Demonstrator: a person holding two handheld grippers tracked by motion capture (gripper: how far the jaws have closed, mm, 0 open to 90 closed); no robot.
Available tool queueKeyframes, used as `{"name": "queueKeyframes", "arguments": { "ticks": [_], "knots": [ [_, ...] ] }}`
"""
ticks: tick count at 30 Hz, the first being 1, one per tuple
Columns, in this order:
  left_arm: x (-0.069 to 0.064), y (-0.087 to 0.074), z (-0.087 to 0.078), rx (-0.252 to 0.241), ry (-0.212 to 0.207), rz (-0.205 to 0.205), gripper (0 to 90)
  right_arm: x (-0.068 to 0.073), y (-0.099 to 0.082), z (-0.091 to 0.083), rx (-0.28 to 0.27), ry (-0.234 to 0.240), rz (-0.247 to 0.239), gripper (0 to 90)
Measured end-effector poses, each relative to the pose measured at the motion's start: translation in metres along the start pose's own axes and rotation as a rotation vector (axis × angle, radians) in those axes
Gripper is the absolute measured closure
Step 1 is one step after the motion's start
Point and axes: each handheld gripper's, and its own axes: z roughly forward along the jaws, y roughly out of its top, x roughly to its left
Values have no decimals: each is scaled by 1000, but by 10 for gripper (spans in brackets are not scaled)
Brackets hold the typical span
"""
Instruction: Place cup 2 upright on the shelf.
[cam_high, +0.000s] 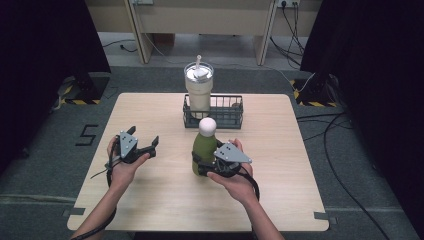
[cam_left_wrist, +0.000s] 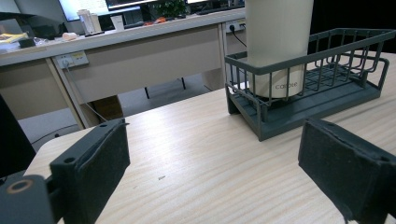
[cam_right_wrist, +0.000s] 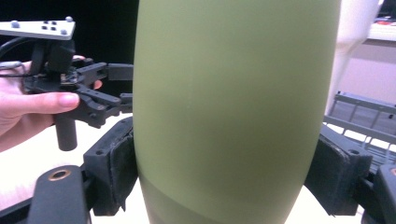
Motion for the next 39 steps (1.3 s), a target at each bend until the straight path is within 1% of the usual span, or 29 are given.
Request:
{"name": "queueKeyframes", "arguments": {
  "ticks": [7,14,20,23,30,37,39],
  "knots": [
    [-1,0,-1,-2,1,-1,81,-10,5,-4,-16,-37,8,211],
    [-2,-2,-3,-4,8,-7,83,-20,11,-9,-29,-80,4,211],
    [-1,-1,-3,-5,16,-15,84,-28,16,-12,-37,-103,13,211],
    [-1,0,-3,-6,17,-13,85,-33,18,-14,-42,-116,10,211],
    [-1,-1,-3,-4,21,-15,87,-42,20,-17,-56,-146,20,211],
    [-1,0,-3,-4,24,-13,89,-48,23,-19,-66,-167,18,211],
    [-1,0,-3,-6,24,-15,89,-49,24,-19,-67,-175,29,211]
  ]
}}
